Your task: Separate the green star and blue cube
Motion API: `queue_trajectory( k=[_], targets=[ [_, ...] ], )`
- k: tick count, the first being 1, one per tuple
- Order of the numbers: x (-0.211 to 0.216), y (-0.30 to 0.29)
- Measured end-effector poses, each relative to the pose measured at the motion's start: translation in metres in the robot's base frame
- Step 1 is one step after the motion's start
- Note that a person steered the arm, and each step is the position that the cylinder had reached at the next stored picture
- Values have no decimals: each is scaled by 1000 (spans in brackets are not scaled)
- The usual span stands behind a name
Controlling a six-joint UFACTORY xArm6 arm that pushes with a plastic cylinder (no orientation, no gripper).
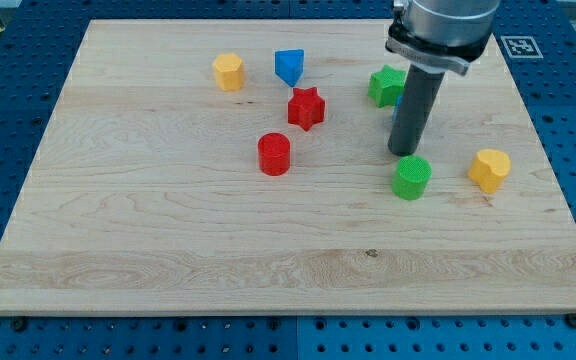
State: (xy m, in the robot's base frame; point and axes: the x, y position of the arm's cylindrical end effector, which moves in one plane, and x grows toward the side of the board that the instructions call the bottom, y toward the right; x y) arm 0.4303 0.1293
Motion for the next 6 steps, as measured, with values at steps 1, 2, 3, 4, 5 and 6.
queue_trajectory(
  k=[1,2,3,4,5,6],
  targets=[
    [-29,0],
    [-52,0],
    [-64,-2],
    [-78,-17],
    [-97,-27],
    [-112,-31]
  ],
)
